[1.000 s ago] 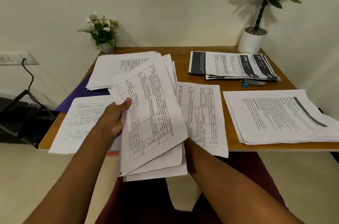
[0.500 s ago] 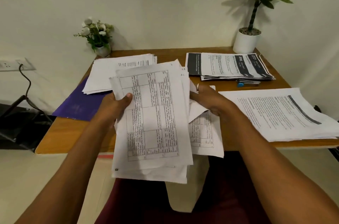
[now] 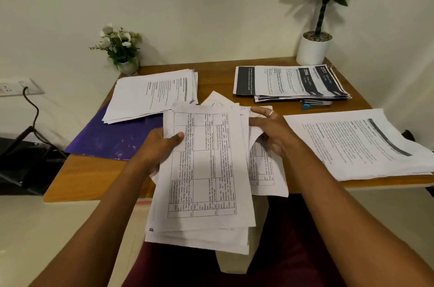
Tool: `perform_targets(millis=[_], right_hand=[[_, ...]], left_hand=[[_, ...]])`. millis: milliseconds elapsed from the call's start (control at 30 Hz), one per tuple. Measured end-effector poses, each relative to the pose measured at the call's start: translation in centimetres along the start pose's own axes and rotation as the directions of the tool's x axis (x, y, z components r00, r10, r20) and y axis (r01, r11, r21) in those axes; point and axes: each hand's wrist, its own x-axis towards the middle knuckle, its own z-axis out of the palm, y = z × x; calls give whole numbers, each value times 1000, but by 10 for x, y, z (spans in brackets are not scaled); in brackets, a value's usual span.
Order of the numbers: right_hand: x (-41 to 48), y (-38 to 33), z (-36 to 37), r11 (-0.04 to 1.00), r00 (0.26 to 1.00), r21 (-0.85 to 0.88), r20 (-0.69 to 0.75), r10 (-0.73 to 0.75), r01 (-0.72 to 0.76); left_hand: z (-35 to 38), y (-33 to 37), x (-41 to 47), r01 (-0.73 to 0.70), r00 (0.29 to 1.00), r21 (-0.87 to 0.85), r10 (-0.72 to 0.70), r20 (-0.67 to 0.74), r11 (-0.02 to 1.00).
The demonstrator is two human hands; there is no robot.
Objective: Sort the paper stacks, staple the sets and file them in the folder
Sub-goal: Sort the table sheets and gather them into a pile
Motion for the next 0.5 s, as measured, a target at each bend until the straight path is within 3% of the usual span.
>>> perform_targets(millis=[67,133,300,367,433,500], right_hand=[[-7,14,7,976,999,215,-49,-12,23],[-17,30,17,968,1000,249,-18,4,1],[-31,42,42,993,994,-40,-27,108,-109],[-34,41,44,988,989,-71,35,141,-138],[-29,43,46,988,992,-92,37,125,-121],[-26,39,45,982,1000,-190,-4,17,-18]], left_hand=[[4,-4,2,4,999,-4,-4,-53,1000],[8,-7,4,-2,996,-3,2,-87,1000],[12,-7,4,-3,996,-60,-2,-94,998],[10,-6,2,-13,996,-96,5,-89,995],[8,-4,2,-33,996,-104,24,-92,994],[5,-2,2,-52,993,-120,38,-114,991]])
